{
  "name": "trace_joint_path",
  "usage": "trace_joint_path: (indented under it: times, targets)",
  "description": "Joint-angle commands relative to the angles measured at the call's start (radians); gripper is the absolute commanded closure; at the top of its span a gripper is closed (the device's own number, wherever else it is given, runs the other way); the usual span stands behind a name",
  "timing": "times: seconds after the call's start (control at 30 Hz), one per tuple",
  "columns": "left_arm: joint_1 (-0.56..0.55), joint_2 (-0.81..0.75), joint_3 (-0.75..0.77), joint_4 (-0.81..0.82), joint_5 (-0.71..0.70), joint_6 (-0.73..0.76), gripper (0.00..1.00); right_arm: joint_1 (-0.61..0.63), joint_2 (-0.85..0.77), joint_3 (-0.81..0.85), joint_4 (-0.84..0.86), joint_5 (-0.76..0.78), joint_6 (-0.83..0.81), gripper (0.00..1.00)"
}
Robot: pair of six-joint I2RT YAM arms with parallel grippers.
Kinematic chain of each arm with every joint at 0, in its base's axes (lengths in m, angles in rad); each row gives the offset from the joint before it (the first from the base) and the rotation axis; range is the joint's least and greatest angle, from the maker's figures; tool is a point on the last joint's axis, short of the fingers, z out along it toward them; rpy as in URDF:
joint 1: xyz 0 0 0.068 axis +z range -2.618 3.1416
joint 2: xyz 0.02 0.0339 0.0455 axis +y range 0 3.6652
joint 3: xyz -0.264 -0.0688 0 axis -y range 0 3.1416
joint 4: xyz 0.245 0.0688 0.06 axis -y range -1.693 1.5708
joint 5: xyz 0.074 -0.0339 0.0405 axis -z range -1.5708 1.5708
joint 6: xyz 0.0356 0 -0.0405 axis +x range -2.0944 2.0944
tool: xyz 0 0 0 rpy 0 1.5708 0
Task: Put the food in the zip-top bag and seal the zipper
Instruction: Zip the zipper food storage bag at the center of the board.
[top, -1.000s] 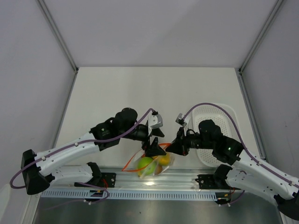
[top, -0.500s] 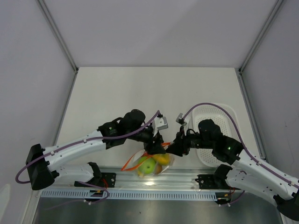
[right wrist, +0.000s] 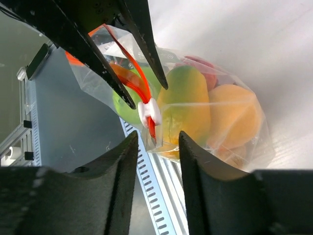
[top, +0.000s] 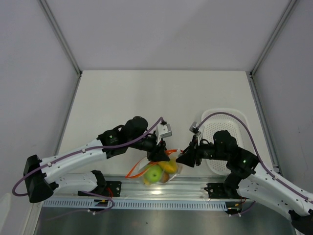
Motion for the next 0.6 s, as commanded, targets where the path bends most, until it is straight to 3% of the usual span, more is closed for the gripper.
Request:
trace_joint_path:
  times: [0.0, 0.4, 0.57]
  targets:
    - [0.017, -0.022, -0.002, 0.013, 0.045, -0.021, 0.62, -0.002, -0.030, -0.048, 0.113, -0.021, 0.020, 0.61]
    - [0.045, -0.025, -0.018, 0.032, 0.094, -0.028, 0.62, -0.013, 0.010, -0.085, 0.253, -0.051, 0.008, 0.72]
    - [0.054, -0.038, -0.029, 0.038, 0.103, -0.033, 0.63, -0.022, 0.009, -0.087, 0.239, -0.005, -0.003, 0.70]
